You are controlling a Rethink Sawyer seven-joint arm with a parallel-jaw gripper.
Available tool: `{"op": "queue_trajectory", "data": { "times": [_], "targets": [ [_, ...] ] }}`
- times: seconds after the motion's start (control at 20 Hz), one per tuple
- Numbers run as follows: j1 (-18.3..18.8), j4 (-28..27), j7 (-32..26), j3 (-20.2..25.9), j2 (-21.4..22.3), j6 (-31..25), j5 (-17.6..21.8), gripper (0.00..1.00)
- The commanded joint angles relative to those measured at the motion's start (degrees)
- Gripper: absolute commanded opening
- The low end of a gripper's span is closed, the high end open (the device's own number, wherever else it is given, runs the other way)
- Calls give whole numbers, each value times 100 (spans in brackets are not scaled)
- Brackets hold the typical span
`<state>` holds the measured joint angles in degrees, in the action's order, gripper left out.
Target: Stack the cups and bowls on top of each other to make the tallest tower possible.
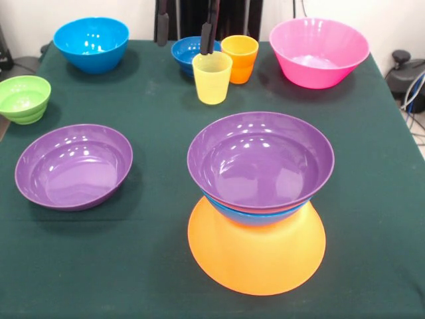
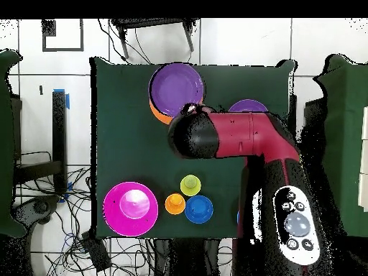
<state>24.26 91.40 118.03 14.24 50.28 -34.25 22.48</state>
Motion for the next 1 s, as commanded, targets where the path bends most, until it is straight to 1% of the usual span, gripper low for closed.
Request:
{"op": "queue_trajectory", "data": {
  "times": [0.05,0.25,0.45,0.75,0.85,1.0],
  "targets": [
    [4,842,3,-103,-566,612,546,100],
    [-3,826,-4,-141,-751,778,569,100],
    [-69,853,27,-247,-775,875,590,100],
    [-246,891,259,-439,-1027,1162,544,100],
    [-299,948,304,-497,-1014,1099,455,100],
    [-508,926,410,-726,-983,771,374,100]
  ]
}}
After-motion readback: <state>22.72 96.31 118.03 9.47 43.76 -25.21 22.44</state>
